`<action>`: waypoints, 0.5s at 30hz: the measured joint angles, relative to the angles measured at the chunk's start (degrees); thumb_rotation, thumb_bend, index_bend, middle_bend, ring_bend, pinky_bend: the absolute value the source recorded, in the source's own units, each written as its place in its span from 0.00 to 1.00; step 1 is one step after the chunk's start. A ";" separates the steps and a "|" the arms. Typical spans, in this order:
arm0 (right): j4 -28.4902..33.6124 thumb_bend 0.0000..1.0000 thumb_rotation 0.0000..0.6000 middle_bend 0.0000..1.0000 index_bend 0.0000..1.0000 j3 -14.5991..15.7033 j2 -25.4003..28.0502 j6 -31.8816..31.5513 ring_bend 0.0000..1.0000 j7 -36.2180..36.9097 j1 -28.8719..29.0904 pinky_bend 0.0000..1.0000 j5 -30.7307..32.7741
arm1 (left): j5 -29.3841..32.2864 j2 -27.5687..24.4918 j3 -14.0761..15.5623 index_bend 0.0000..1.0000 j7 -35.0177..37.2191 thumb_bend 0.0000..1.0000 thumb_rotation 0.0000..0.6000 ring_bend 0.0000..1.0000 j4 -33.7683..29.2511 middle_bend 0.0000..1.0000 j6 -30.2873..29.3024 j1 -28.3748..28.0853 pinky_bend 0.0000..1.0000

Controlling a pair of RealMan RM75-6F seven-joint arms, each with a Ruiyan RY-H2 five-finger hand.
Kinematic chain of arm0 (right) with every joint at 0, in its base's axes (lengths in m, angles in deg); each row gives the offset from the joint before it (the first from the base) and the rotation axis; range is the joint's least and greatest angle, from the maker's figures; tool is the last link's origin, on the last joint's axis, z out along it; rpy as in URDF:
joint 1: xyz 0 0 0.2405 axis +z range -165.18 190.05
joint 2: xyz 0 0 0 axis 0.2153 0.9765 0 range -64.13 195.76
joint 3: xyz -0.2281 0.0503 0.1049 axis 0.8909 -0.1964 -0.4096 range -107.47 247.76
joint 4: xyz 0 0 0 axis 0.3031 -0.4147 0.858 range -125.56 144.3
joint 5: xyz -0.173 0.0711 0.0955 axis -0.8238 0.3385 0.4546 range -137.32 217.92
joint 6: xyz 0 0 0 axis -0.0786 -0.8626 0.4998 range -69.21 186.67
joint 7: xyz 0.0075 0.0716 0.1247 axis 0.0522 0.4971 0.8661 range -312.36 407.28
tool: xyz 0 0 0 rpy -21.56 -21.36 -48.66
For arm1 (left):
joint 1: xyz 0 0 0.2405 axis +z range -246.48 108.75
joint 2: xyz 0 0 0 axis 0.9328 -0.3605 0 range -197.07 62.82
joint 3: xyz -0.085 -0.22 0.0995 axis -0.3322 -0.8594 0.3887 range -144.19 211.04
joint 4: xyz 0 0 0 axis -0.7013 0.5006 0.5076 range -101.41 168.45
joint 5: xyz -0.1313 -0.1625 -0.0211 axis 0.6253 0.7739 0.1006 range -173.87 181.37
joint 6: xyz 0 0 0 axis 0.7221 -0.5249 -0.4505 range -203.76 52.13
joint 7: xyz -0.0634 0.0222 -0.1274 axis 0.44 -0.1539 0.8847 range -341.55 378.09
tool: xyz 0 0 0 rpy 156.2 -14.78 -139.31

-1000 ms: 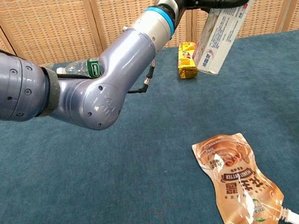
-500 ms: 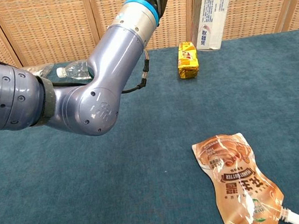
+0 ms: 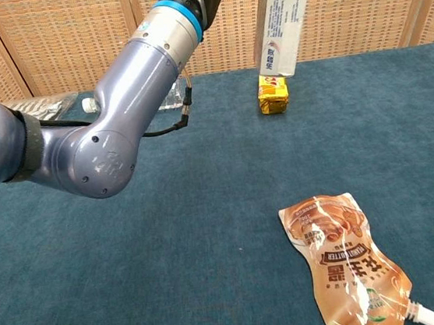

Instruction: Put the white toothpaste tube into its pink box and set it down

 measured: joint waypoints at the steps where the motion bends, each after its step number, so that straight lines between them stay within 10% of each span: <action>1: 0.04 0.00 1.00 0.00 0.00 -0.05 -0.02 0.05 0.03 0.00 -0.04 0.00 0.03 | -0.15 -0.33 0.36 0.58 -0.18 0.23 1.00 0.40 -0.13 0.41 0.06 0.32 0.50; 15: -1.91 0.00 1.00 0.00 0.00 -0.93 -1.22 2.51 0.03 1.46 -0.24 0.00 1.25 | -2.71 -3.50 5.53 0.46 1.49 0.23 1.00 0.31 0.96 0.31 1.39 4.71 0.45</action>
